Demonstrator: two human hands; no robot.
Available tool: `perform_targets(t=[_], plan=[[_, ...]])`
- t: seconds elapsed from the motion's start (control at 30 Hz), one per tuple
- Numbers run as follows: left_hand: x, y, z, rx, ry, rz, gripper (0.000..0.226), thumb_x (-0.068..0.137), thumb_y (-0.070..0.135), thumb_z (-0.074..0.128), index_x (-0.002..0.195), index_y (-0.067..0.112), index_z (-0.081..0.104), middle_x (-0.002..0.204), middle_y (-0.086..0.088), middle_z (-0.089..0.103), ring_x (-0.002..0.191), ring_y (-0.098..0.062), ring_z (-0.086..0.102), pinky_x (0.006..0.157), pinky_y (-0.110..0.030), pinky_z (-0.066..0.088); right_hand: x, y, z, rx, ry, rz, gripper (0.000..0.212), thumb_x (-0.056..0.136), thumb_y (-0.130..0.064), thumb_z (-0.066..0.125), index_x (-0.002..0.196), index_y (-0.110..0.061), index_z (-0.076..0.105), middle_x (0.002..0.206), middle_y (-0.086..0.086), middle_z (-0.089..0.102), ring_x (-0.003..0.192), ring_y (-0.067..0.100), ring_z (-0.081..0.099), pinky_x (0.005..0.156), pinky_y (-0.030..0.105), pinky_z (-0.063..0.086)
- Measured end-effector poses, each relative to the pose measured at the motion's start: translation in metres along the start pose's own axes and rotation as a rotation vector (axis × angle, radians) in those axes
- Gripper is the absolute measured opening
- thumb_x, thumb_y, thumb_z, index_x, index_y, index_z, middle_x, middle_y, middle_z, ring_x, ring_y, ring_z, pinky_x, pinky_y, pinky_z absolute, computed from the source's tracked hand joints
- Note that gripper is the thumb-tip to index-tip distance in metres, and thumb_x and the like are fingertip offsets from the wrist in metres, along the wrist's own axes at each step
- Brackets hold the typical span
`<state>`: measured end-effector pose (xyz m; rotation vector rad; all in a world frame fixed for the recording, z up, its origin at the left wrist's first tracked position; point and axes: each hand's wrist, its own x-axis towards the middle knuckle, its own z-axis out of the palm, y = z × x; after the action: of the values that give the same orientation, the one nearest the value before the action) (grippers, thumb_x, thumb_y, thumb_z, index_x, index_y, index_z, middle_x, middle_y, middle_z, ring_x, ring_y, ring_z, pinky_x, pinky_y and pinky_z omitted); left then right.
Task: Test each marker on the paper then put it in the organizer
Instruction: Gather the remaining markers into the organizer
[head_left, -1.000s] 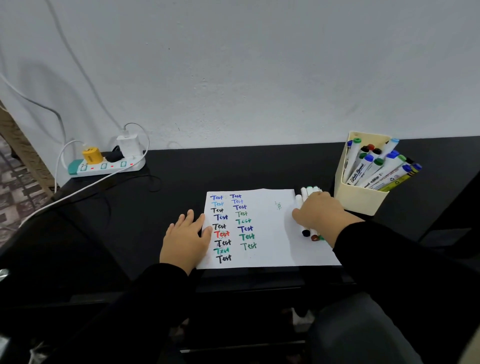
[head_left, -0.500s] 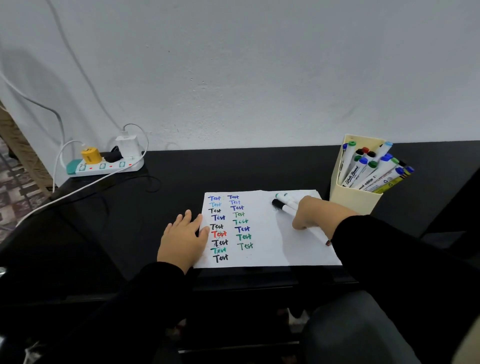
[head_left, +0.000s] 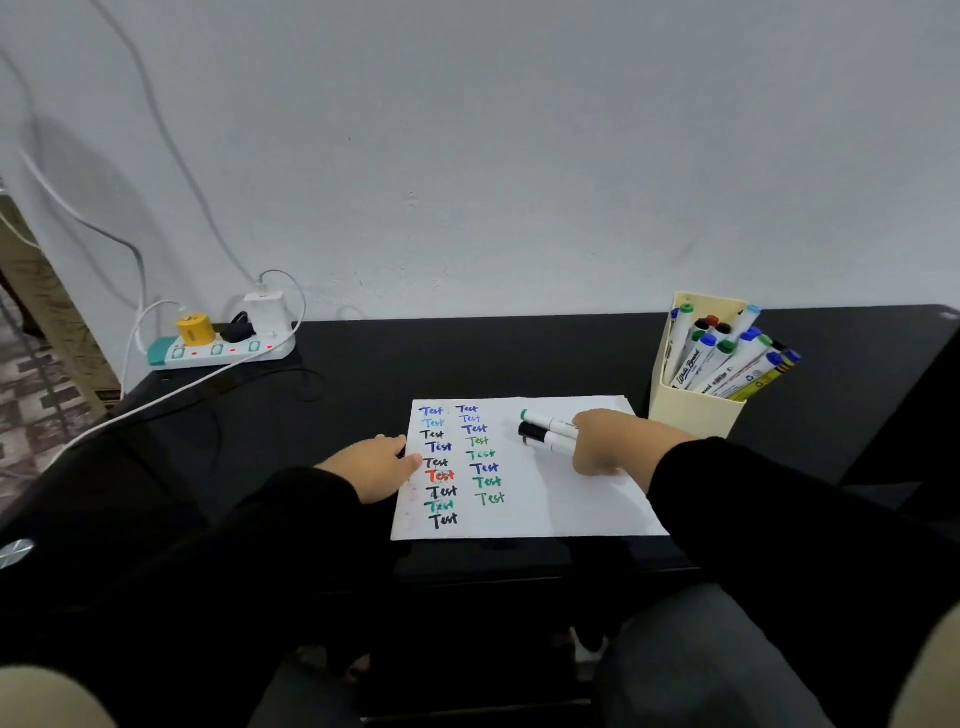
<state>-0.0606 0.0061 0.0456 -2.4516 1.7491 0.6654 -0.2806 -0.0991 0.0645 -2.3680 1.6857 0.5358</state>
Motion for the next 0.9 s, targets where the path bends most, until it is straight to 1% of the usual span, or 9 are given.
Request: perform_targets(t=[0.1,0.17,0.3,0.43,0.53,0.6,0.77,0.83,0.9], plan=[[-0.006,0.010,-0.022,0.240,-0.117,0.034,0.052,0.100,0.044,0.027,0.139,0.014,0.043,0.144,-0.005,0.042,0.131,-0.021,0.040,0.110,-0.032,0.029,-0.007,0.007,-0.003,-0.032,-0.018,-0.036,0.031,0.079,-0.008,0.051,0.110,-0.008,0.053,0.114,0.010,0.060,0.093,0.027,0.058,0.073,0.029,0.047],[-0.008,0.022,-0.031,0.332,-0.153,0.052,0.052,0.098,0.049,0.030,0.136,0.017,0.048,0.141,-0.003,0.047,0.128,-0.021,0.043,0.110,-0.035,0.030,-0.017,0.014,-0.006,-0.058,-0.049,-0.062,0.035,0.072,-0.009,0.056,0.107,-0.010,0.055,0.110,0.008,0.061,0.097,0.028,0.061,0.076,0.032,0.049],[-0.015,0.064,-0.037,0.417,-0.123,0.177,0.057,0.096,0.054,0.027,0.137,0.019,0.045,0.147,-0.001,0.040,0.134,-0.021,0.037,0.113,-0.040,0.025,-0.037,0.039,-0.007,-0.090,-0.081,-0.094,0.030,0.077,-0.020,0.056,0.106,-0.014,0.056,0.099,0.002,0.069,0.098,0.024,0.064,0.084,0.035,0.050],[-0.033,0.115,-0.031,0.413,-0.141,0.299,0.055,0.095,0.057,0.030,0.142,0.030,0.039,0.149,0.007,0.035,0.138,-0.017,0.031,0.115,-0.038,0.020,-0.057,0.068,-0.006,-0.063,-0.093,-0.057,0.032,0.081,-0.022,0.056,0.112,-0.016,0.054,0.103,0.003,0.069,0.097,0.023,0.064,0.089,0.037,0.049],[-0.046,0.156,-0.021,0.434,-0.141,0.385,0.052,0.094,0.057,0.033,0.140,0.034,0.041,0.148,0.009,0.037,0.136,-0.017,0.033,0.113,-0.036,0.021,-0.074,0.100,0.000,-0.030,-0.117,-0.005,0.030,0.080,-0.020,0.057,0.110,-0.016,0.054,0.081,0.000,0.067,0.083,0.023,0.063,0.092,0.037,0.049],[-0.050,0.180,-0.013,0.451,-0.147,0.434,0.051,0.095,0.056,0.033,0.140,0.032,0.041,0.147,0.007,0.038,0.137,-0.017,0.032,0.113,-0.035,0.020,-0.085,0.121,0.004,-0.007,-0.111,0.035,0.034,0.079,-0.018,0.058,0.113,-0.015,0.057,0.075,-0.002,0.064,0.083,0.023,0.063,0.093,0.036,0.050],[-0.067,0.245,0.008,0.443,-0.193,0.596,0.049,0.098,0.049,0.033,0.140,0.027,0.043,0.146,0.003,0.040,0.135,-0.018,0.034,0.112,-0.033,0.021,-0.113,0.186,0.025,0.033,-0.111,0.158,0.034,0.074,-0.020,0.059,0.108,-0.017,0.060,0.076,-0.001,0.068,0.085,0.022,0.067,0.088,0.035,0.052],[-0.075,0.270,0.017,0.450,-0.210,0.661,0.047,0.099,0.046,0.033,0.140,0.026,0.043,0.146,0.002,0.041,0.135,-0.018,0.035,0.110,-0.033,0.023,-0.124,0.213,0.037,0.040,-0.104,0.211,0.035,0.070,-0.021,0.061,0.105,-0.019,0.060,0.093,0.001,0.070,0.089,0.023,0.067,0.087,0.036,0.053],[-0.079,0.294,0.030,0.455,-0.236,0.721,0.045,0.098,0.045,0.035,0.138,0.027,0.045,0.144,0.003,0.043,0.133,-0.018,0.038,0.109,-0.032,0.025,-0.139,0.236,0.049,0.014,-0.139,0.248,0.037,0.076,-0.023,0.060,0.113,-0.018,0.060,0.106,0.000,0.066,0.094,0.022,0.064,0.083,0.031,0.050]])
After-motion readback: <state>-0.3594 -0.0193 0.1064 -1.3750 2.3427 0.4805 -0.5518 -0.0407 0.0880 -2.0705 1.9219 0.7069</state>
